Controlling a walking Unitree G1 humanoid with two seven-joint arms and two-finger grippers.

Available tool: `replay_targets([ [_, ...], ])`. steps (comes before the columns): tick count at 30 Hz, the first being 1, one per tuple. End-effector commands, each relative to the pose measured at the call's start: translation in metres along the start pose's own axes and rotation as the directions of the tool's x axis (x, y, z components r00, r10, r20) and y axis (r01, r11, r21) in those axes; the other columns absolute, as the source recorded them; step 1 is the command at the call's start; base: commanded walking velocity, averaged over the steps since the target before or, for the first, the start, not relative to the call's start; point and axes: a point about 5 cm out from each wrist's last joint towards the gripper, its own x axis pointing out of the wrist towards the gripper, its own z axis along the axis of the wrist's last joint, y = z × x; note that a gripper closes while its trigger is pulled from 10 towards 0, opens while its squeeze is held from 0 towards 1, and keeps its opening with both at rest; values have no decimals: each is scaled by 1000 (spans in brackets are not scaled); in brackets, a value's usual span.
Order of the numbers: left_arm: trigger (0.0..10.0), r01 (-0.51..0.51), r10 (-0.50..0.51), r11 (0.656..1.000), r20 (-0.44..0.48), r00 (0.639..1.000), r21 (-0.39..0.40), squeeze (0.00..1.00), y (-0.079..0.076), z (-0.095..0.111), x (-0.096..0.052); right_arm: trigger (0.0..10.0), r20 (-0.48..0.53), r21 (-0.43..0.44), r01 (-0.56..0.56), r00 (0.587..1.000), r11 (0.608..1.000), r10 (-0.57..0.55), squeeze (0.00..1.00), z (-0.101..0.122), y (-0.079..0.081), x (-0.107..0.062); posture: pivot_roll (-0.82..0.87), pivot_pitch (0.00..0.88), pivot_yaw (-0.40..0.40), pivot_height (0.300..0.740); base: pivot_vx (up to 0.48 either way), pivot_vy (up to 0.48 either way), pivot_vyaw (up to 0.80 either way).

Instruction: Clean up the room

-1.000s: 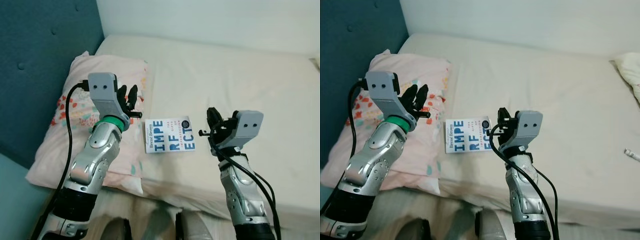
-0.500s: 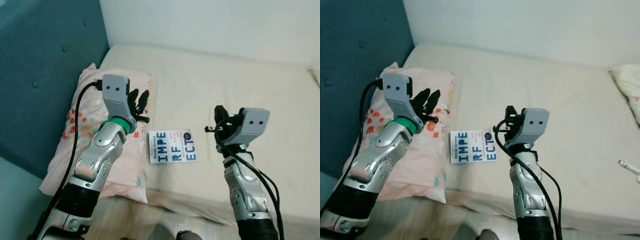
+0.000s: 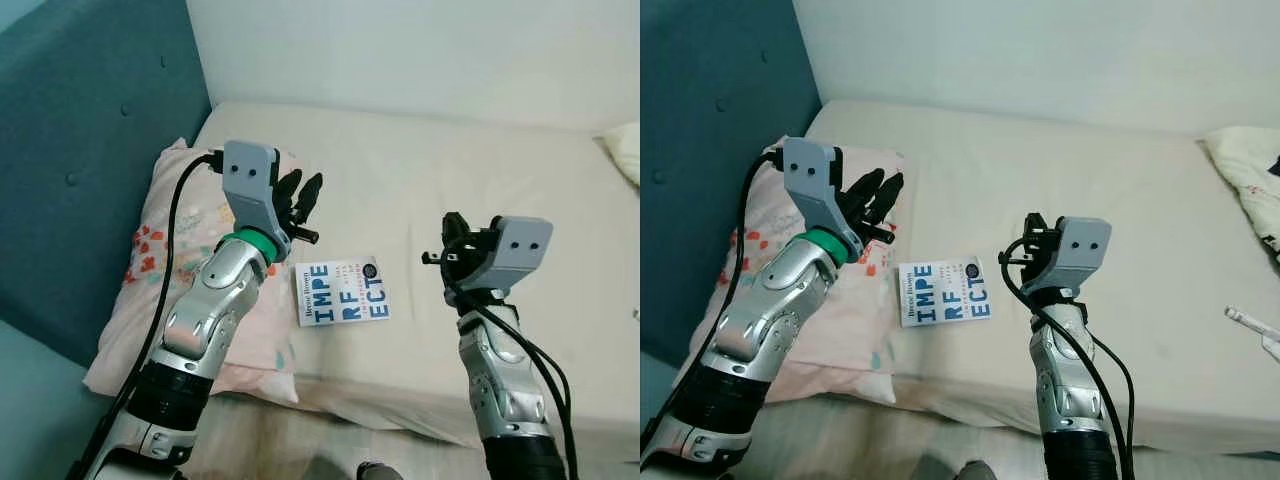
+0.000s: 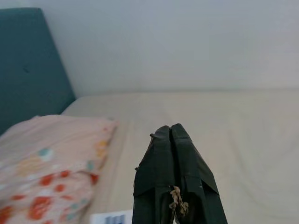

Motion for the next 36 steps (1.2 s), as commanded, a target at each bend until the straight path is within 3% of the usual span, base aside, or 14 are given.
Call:
replay_targets([
  [1, 10000, -3, 3, 1000, -11, 1000, 2, 0, 1, -3, -1, 10000, -15, -2, 12, 1000, 1000, -12, 0, -4, -4, -3, -67, 93, 37, 736, 0, 480, 0],
  [5, 10000, 0, 0, 1000, -10, 1000, 3, 0, 0, -3, -1, 10000, -15, 0, 12, 1000, 1000, -12, 0, -4, -3, -3, -68, 94, 38, 736, 0, 480, 0],
  [20, 10000, 31, -32, 999, 18, 999, 16, 0, -6, -1, 1, 10000, -14, 3, 15, 1000, 1000, -15, 0, -5, -4, -3, -65, 96, 42, 736, 0, 0, 0],
  [24, 10000, 29, -32, 998, 46, 998, 59, 0, -7, 1, 1, 10000, -11, 7, 12, 1000, 1000, -12, 0, -6, -3, -3, -64, 97, 43, 736, 0, 0, 0],
  [36, 10000, 14, -16, 998, 43, 999, 59, 0, -7, -2, 1, 10000, -11, 9, 12, 1000, 1000, -11, 0, -6, -3, -3, -63, 99, 44, 736, 420, 0, 0],
])
